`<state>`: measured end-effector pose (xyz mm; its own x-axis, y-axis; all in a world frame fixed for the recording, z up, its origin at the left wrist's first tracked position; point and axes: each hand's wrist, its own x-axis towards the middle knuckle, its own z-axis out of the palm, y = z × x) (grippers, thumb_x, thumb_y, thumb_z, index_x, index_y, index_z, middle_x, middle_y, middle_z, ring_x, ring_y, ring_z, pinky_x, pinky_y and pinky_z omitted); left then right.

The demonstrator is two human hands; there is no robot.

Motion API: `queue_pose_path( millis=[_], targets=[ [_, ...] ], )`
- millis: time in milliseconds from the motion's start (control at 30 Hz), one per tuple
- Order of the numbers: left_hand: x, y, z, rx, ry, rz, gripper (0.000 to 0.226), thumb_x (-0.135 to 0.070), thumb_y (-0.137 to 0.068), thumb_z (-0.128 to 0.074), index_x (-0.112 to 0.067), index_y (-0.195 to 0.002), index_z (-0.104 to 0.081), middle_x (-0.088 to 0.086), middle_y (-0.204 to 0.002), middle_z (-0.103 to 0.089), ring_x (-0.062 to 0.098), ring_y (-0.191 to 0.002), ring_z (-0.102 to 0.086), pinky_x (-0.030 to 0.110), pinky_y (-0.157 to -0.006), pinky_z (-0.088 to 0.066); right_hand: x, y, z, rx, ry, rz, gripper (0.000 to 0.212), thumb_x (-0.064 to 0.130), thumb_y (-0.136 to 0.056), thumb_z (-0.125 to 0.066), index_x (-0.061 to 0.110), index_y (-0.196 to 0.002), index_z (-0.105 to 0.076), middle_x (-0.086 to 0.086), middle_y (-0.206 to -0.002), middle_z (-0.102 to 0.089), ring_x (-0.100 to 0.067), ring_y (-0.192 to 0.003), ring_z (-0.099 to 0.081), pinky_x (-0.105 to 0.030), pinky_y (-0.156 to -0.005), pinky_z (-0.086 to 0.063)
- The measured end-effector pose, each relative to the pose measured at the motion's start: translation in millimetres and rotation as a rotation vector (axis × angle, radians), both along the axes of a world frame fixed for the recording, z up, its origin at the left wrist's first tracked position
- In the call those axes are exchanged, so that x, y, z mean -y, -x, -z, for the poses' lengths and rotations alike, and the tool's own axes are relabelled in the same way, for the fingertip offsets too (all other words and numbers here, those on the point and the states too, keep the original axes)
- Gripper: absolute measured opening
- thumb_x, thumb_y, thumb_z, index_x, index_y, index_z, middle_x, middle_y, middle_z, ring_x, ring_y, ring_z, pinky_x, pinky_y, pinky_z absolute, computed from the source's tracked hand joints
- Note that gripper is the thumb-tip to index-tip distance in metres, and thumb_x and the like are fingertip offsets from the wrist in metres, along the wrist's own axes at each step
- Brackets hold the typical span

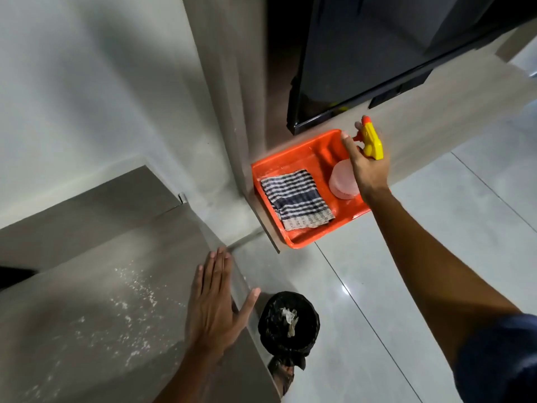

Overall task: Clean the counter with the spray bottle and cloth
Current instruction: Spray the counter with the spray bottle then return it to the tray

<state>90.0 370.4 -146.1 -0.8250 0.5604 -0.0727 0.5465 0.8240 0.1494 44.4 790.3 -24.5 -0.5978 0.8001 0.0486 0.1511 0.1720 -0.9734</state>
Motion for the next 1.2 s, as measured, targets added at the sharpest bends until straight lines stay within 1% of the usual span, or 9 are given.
queue_pose_path(
  millis=[100, 200, 433, 500, 667, 867, 933, 1067, 1200],
  targets=[
    [-0.6, -0.2, -1.5, -0.010, 0.015, -0.002, 0.104, -0.085, -0.103, -0.029, -0.018, -0.178, -0.004, 0.002, -0.189, 0.000, 0.020, -0.176, 0.000, 0.049, -0.142, -0.009, -10.4, 9.8, -1.2, 0.025, -0.022, -0.023, 0.032, 0.045, -0.107, -0.070, 0.036, -0.138, -0.067, 0.011, -0.137, -0.075, -0.007, -0.122, -0.073, -0.029, -0.108, -0.061],
    [-0.2, 0.5, -1.9, -0.020, 0.024, 0.002, 0.103, -0.085, -0.103, -0.028, -0.016, -0.178, -0.008, 0.004, -0.188, -0.002, 0.021, -0.176, -0.002, 0.048, -0.142, -0.007, -12.3, 13.6, 4.3, 0.059, 0.072, 0.010, 0.037, 0.050, -0.110, -0.063, 0.024, -0.134, -0.074, -0.003, -0.139, -0.076, -0.018, -0.124, -0.074, -0.038, -0.111, -0.060],
    [-0.1, -0.3, -3.7, -0.023, 0.004, -0.002, 0.100, -0.084, -0.104, -0.027, -0.020, -0.178, -0.006, 0.002, -0.189, -0.001, 0.021, -0.176, -0.003, 0.049, -0.142, -0.009, 1.0, 2.6, -14.3, 0.032, 0.042, 0.036, 0.031, 0.047, -0.114, -0.055, 0.024, -0.127, -0.071, 0.015, -0.120, -0.078, 0.005, -0.102, -0.077, -0.010, -0.080, -0.060],
    [-1.4, -0.9, -6.4, -0.003, -0.010, -0.010, 0.100, -0.084, -0.104, -0.026, -0.021, -0.178, -0.006, 0.001, -0.189, 0.000, 0.020, -0.176, -0.002, 0.051, -0.143, -0.013, 9.6, -3.7, -24.6, -0.029, 0.017, 0.055, 0.028, 0.045, -0.114, -0.056, 0.023, -0.127, -0.067, 0.018, -0.119, -0.076, 0.007, -0.108, -0.076, -0.010, -0.083, -0.059],
    [-1.5, 0.3, -19.6, 0.055, -0.070, -0.022, 0.097, -0.085, -0.104, -0.024, -0.023, -0.177, -0.011, -0.002, -0.188, -0.001, 0.017, -0.175, -0.002, 0.054, -0.141, -0.019, 49.4, -24.4, -68.9, -0.226, -0.003, 0.086, 0.013, 0.044, -0.113, -0.059, 0.037, -0.114, -0.070, 0.009, -0.120, -0.081, -0.014, -0.123, -0.077, -0.028, -0.103, -0.062],
    [11.3, 2.3, -50.7, -0.029, -0.331, -0.006, 0.083, -0.065, -0.109, -0.047, -0.015, -0.174, -0.031, 0.003, -0.186, -0.022, 0.023, -0.174, -0.018, 0.063, -0.137, -0.024, 135.3, -58.5, -116.4, -0.396, 0.050, -0.144, 0.030, 0.045, -0.118, -0.049, 0.031, -0.106, -0.073, -0.016, -0.122, -0.079, -0.029, -0.126, -0.075, -0.049, -0.112, -0.059],
    [33.6, 4.2, -62.4, -0.064, -0.387, -0.059, 0.081, -0.060, -0.111, -0.049, -0.013, -0.174, -0.030, 0.006, -0.186, -0.021, 0.025, -0.174, -0.018, 0.062, -0.137, -0.026, 178.6, -66.5, -122.2, -0.396, 0.122, -0.201, 0.028, 0.044, -0.117, -0.051, 0.033, -0.099, -0.070, -0.012, -0.114, -0.078, -0.030, -0.118, -0.074, -0.055, -0.110, -0.057],
    [112.7, 1.8, -73.0, -0.058, -0.412, -0.144, 0.078, -0.057, -0.112, -0.047, -0.012, -0.174, -0.030, 0.007, -0.186, -0.022, 0.025, -0.174, -0.018, 0.056, -0.140, -0.022, 273.7, -85.0, -125.0, -0.329, 0.251, -0.254, 0.020, 0.047, -0.113, -0.060, 0.035, -0.104, -0.073, 0.018, -0.103, -0.073, -0.011, -0.102, -0.070, -0.041, -0.095, -0.056],
    [223.7, -19.5, -68.6, -0.026, -0.330, -0.290, 0.075, -0.057, -0.112, -0.042, -0.013, -0.172, -0.034, 0.005, -0.185, -0.025, 0.023, -0.173, -0.022, 0.056, -0.139, -0.025, 373.1, -108.9, -109.6, -0.177, 0.471, -0.353, 0.044, 0.067, -0.102, -0.065, 0.028, -0.118, -0.075, -0.007, -0.126, -0.080, -0.023, -0.123, -0.075, -0.057, -0.080, -0.070]
  ],
)
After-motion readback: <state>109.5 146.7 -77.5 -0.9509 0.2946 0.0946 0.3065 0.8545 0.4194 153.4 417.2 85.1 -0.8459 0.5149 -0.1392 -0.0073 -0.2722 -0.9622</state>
